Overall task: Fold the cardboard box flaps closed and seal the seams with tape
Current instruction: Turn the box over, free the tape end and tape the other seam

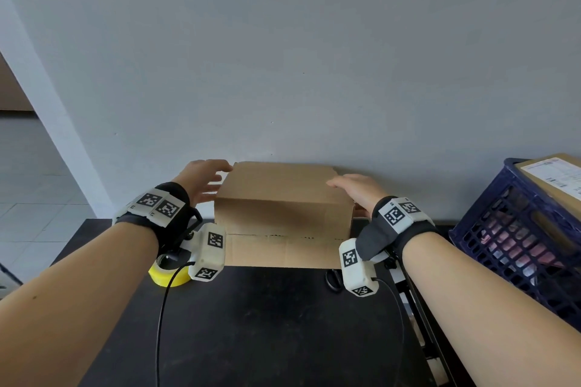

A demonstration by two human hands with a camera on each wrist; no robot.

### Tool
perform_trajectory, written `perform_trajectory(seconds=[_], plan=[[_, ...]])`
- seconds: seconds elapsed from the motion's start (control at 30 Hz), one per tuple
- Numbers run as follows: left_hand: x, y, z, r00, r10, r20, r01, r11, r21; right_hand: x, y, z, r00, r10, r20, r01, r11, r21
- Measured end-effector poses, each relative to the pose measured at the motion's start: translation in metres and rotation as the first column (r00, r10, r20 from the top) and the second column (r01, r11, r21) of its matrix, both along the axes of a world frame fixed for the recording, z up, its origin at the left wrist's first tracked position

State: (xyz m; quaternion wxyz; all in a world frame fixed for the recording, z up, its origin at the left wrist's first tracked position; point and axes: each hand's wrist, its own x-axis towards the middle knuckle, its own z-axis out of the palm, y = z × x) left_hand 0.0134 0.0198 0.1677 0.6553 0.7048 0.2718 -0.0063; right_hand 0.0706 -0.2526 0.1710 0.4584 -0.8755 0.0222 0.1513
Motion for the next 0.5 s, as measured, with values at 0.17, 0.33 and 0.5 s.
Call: perform_trajectory(seconds=[0.17, 0.33, 0.5], plan=[[0.0, 0.002, 0.006, 0.998, -0.066, -0.003, 0.066, 0.998, -0.016, -0.005, -0.003, -0.002, 0.893, 0.402, -0.201, -0.433, 0.89, -0.141], [-0.003, 0.004, 0.008, 0.998, -0.066, 0.013, 0.066, 0.998, 0.009, -0.006, 0.005, -0.01, 0.886, 0.444, -0.133, -0.462, 0.827, -0.321], [-0.012, 0.01, 0.011, 0.981, -0.173, -0.087, 0.177, 0.984, 0.039, -0.005, -0.003, -0.015, 0.908, 0.306, -0.287, -0.339, 0.938, -0.072]])
